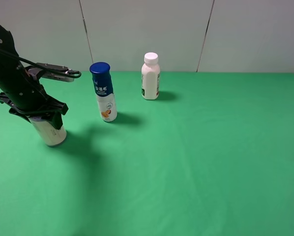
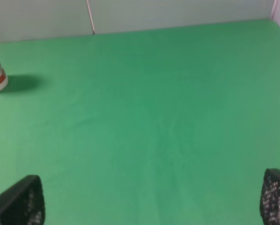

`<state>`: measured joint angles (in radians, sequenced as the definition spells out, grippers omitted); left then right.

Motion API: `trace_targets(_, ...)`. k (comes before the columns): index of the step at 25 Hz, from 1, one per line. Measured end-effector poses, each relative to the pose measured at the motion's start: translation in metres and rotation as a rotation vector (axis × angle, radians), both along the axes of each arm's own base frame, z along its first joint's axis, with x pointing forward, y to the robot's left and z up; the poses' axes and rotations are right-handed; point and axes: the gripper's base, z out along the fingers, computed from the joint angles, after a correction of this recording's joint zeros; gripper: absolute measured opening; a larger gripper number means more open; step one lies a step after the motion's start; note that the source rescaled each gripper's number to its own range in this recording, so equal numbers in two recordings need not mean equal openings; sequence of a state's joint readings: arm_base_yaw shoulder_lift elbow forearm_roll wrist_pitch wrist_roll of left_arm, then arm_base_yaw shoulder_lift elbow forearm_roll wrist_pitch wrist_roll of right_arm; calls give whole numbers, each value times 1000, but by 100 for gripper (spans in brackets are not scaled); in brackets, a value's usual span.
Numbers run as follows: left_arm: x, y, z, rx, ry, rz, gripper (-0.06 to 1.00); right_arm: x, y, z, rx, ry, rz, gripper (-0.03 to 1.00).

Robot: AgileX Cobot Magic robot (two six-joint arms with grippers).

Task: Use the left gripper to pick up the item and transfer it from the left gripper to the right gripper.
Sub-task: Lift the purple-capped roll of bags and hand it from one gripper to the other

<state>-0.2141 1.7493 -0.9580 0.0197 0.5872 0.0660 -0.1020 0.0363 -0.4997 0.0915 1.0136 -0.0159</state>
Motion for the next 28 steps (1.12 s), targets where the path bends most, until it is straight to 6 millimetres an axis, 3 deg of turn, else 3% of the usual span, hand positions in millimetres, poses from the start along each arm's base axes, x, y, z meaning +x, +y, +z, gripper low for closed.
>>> trace_targets(8, 2, 0, 8, -2, -7, -1, 0, 0, 0, 0, 0, 0, 0, 100)
trace_targets(15, -3, 0, 54, -10, -40, -5, 0, 0, 0, 0, 0, 0, 0, 100)
trace_targets(28, -45, 10, 113, -12, -55, -21, 0, 0, 0, 0, 0, 0, 0, 100)
